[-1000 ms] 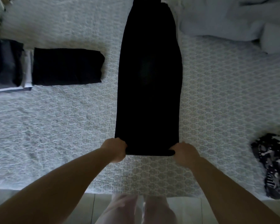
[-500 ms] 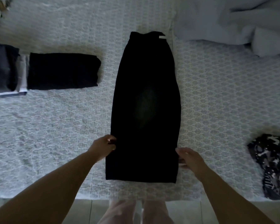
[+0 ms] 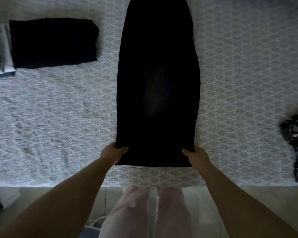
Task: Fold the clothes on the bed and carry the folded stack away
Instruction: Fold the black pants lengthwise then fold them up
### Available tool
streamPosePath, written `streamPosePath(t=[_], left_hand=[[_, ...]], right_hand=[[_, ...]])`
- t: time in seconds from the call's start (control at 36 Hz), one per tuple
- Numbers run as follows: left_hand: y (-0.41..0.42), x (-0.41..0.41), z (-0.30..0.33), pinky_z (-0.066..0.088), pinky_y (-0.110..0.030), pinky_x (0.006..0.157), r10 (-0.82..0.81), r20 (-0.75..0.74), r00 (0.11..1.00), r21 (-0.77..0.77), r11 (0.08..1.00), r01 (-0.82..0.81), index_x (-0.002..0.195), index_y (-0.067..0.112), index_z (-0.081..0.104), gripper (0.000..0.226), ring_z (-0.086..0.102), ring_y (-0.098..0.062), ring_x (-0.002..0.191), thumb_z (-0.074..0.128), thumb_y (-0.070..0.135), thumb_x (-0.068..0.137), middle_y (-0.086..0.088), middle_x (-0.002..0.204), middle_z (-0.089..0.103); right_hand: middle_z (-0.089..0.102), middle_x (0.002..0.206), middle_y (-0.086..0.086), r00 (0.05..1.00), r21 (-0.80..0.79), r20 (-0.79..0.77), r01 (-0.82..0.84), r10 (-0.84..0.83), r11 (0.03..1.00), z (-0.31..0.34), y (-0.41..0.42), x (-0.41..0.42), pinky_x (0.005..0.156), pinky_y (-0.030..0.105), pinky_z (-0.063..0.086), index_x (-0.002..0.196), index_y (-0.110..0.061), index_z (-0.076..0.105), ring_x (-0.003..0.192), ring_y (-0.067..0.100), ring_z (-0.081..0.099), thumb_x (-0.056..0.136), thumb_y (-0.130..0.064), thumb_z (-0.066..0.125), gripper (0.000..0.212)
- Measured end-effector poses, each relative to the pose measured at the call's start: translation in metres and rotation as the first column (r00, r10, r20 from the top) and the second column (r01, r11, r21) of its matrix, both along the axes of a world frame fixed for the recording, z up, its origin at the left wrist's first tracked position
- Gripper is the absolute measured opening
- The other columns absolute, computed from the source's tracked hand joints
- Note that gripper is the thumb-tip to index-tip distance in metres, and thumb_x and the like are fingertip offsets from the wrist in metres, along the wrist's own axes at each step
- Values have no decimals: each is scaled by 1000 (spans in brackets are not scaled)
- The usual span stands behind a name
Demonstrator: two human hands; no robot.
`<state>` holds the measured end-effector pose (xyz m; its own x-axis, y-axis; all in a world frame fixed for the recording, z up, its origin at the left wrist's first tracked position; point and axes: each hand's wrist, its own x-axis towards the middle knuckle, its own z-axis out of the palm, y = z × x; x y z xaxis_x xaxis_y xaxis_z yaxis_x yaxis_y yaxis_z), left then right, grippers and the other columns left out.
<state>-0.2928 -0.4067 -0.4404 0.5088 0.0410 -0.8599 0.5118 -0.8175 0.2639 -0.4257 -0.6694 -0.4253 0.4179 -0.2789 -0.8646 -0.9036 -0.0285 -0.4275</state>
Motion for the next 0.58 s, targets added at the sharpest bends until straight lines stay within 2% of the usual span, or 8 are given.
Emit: streamPosePath(t=[0.11, 0.22, 0.28, 0.36, 0.47, 0.53, 0.58], left_hand=[[7, -4, 0, 47, -38, 94, 128, 7, 992, -139, 982, -126, 128, 15, 58, 43, 60, -27, 107, 68, 25, 87, -10, 118, 64], [9, -15, 2, 43, -30, 83, 42, 319, 947, -127, 992, -1, 110, 14, 67, 28, 57, -16, 96, 72, 22, 84, 1, 101, 61], [5, -20, 5, 41, -27, 81, 98, 382, 919, -185, 982, -28, 101, 15, 68, 19, 57, -14, 92, 72, 19, 82, 4, 95, 60], [1, -23, 8, 44, -25, 77, 194, 364, 911, -275, 957, -94, 97, 23, 65, 14, 60, -12, 87, 69, 17, 85, 9, 90, 63], [-1, -20, 8, 42, -15, 66, 221, 250, 943, -351, 928, -124, 110, 25, 62, 18, 61, -4, 84, 60, 21, 93, 13, 89, 66], [-3, -17, 6, 42, -15, 67, 241, 185, 953, -375, 913, -159, 116, 26, 59, 21, 60, -5, 86, 56, 22, 95, 12, 93, 64], [-4, -15, 4, 45, -20, 74, 259, 152, 954, -377, 907, -186, 120, 25, 56, 25, 61, -11, 91, 55, 21, 96, 9, 97, 64]], right_hand=[[57, 126, 15, 995, 72, 6, 100, -101, 992, -1, -1, -4, 101, 46, 42, 134, -6, 49, 113, 33, 55, 95, -20, 56, 43], [60, 113, 8, 994, 103, 1, 104, -105, 989, -5, -4, -10, 89, 35, 45, 133, -6, 51, 98, 25, 57, 94, -20, 58, 43], [60, 111, 5, 995, 106, 15, 101, -104, 989, -6, -4, -11, 85, 32, 43, 135, -10, 49, 94, 21, 56, 94, -21, 57, 43], [57, 112, -1, 992, 58, 86, 86, -91, 995, -6, -4, -10, 86, 32, 43, 138, -20, 46, 102, 21, 56, 95, -26, 56, 45], [60, 108, -2, 989, -59, 142, 49, -41, 997, -5, -4, -5, 82, 32, 43, 135, -21, 50, 102, 22, 58, 96, -26, 55, 40], [60, 116, 0, 988, -51, 151, 52, -44, 997, -3, -3, -3, 85, 33, 43, 137, -21, 47, 109, 24, 56, 97, -24, 53, 41], [56, 124, 0, 986, -53, 161, 57, -48, 997, -2, 1, -2, 89, 31, 40, 140, -21, 43, 116, 24, 53, 98, -24, 50, 43]])
